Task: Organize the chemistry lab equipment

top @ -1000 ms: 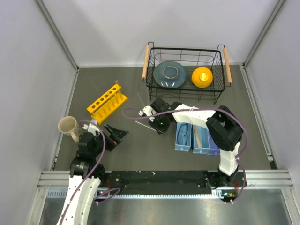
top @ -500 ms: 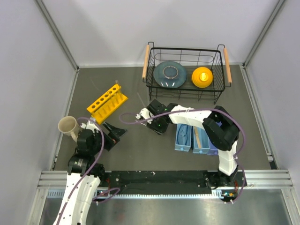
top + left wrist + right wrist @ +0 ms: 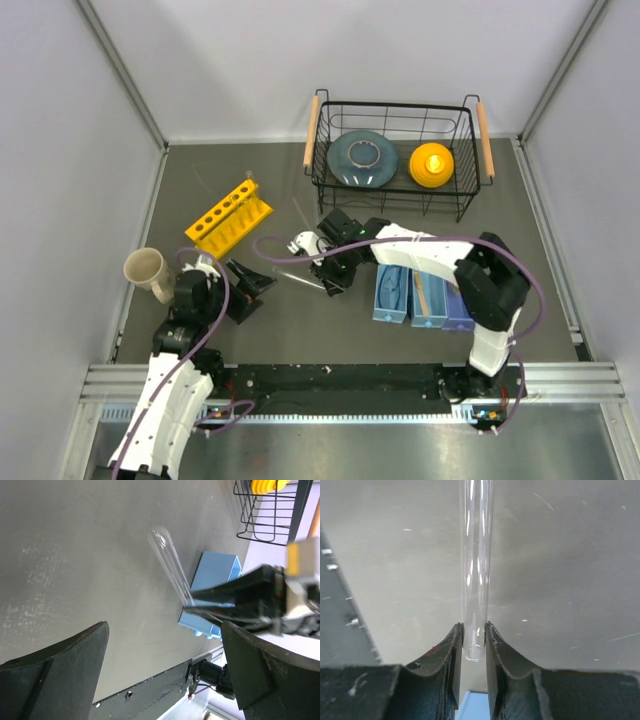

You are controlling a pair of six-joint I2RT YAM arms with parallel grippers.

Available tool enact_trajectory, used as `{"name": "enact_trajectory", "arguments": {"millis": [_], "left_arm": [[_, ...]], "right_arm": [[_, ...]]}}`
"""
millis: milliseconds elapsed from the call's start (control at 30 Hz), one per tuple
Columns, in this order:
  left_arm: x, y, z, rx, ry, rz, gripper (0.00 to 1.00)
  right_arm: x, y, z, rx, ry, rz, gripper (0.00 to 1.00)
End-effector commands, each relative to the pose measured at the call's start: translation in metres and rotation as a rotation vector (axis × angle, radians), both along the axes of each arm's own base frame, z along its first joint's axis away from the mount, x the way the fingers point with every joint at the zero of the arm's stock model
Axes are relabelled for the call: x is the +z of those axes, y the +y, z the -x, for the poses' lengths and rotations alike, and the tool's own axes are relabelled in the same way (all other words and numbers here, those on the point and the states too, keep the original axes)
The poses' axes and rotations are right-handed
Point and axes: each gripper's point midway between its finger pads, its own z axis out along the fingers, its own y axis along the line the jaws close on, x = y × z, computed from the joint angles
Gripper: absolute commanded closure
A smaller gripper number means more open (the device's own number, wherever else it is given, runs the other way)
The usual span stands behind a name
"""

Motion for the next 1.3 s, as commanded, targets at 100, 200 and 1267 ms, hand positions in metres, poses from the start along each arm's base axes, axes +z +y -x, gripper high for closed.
{"name": "enact_trajectory", "arguments": {"millis": [100, 200, 1267], "left_arm": [[0.031, -0.008, -0.026, -0.013, -0.146, 0.059, 0.02], [0.036, -0.013, -0.028, -0.041, -0.139, 0.083, 0.02], [0.089, -0.005, -0.025, -0.163, -0.280, -0.140, 1.00]], "right_arm": [[0.071, 0.021, 0.056, 0.194, 0.126, -0.284, 0.89], [0.075, 0.020, 0.064, 0.227, 0.146, -0.307, 0.89], [0.087, -0.008, 0.044, 0.359, -0.038, -0.172, 0.44]]}}
